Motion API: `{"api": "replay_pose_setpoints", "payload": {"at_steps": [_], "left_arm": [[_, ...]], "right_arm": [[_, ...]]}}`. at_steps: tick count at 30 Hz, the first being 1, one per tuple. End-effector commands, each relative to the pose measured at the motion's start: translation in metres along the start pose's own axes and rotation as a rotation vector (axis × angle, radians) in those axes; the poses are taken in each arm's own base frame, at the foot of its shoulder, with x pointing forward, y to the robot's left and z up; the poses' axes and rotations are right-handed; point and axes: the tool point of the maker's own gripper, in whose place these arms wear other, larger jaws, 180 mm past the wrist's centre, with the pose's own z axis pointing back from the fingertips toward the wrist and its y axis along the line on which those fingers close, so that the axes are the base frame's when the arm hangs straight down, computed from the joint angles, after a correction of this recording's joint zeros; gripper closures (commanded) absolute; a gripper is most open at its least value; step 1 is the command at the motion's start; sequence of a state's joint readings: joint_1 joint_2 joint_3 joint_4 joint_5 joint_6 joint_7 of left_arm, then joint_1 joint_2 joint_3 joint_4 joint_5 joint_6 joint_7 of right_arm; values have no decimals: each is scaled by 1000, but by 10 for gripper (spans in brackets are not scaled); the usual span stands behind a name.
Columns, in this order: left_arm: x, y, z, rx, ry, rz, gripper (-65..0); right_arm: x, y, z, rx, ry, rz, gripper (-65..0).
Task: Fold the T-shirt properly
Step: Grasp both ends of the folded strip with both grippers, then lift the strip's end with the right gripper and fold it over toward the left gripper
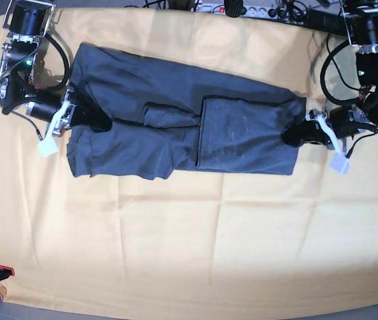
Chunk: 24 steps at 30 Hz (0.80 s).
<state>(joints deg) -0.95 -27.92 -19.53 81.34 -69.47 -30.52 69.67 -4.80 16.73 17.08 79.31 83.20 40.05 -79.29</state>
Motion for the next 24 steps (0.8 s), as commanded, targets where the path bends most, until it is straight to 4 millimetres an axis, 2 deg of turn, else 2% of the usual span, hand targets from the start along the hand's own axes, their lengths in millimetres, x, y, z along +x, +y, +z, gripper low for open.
{"api": "replay_pose_setpoints", "payload": {"at_steps": [1, 6, 9, 17, 20, 24], "left_arm": [[17, -3, 7, -9, -40, -34, 0], [18, -2, 9, -4, -39, -36, 0], [19, -1, 11, 3, -35, -40, 0], [24, -4, 18, -19, -49, -38, 0], [24, -3, 19, -15, -42, -41, 0], [25, -3, 20, -15, -43, -41, 0]], "right_arm": [[12, 10, 5, 14, -10, 54, 0], [41, 32, 28, -41, 1, 262, 0], [49, 33, 44, -86, 27, 331, 0], [61, 5, 81, -266, 126, 406, 0], [59, -17, 99, -397, 201, 428, 0], [70, -44, 127, -585, 241, 482, 0]]}}
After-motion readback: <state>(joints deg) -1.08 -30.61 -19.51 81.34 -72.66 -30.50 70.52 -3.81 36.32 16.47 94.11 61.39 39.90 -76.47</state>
